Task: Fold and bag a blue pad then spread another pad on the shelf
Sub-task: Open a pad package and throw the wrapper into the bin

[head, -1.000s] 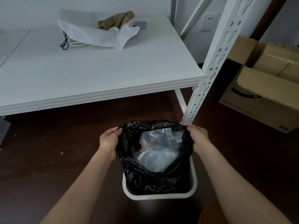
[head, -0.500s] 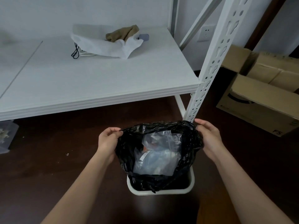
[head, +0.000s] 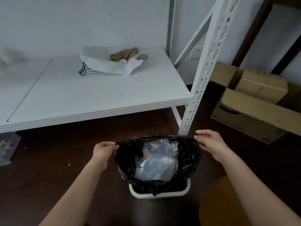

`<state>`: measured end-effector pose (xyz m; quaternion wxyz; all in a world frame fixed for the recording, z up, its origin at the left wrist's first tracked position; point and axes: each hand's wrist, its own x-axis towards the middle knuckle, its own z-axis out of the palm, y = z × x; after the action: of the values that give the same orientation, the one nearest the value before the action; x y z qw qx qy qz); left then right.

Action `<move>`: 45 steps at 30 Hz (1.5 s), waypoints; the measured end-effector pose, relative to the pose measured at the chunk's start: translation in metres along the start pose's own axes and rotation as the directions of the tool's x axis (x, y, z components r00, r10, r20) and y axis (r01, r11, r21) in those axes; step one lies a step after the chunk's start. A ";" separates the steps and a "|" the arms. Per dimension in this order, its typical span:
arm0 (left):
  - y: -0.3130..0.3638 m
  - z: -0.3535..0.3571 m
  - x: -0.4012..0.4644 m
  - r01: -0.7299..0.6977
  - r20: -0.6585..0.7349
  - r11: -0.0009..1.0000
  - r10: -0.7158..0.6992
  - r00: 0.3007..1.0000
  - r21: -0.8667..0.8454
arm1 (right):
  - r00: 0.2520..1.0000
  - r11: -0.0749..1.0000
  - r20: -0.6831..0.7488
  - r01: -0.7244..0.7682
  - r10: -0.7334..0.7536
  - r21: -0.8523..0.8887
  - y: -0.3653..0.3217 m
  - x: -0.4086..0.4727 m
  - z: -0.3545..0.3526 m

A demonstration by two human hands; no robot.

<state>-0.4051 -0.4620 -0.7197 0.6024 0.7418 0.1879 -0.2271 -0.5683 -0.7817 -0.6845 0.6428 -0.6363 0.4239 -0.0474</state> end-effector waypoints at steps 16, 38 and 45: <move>0.008 -0.012 -0.021 0.076 0.088 0.946 -0.109 0.990 0.315 | 0.939 0.817 -0.002 -0.300 0.344 -0.492 0.013 -0.020 -0.005; 0.078 0.029 -0.088 -0.355 0.323 0.932 0.315 0.892 0.073 | 0.960 0.913 0.221 0.241 -0.174 -0.329 -0.071 -0.054 0.020; 0.096 0.052 -0.126 -0.478 0.526 0.876 0.438 0.729 -0.066 | 0.844 0.815 0.379 0.499 -0.379 -0.294 -0.103 -0.087 0.046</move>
<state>-0.4616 -0.5330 -0.5800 0.6398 0.6956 -0.1809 -0.2722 -0.5462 -0.7129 -0.5622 0.5345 -0.8297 0.1606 -0.0146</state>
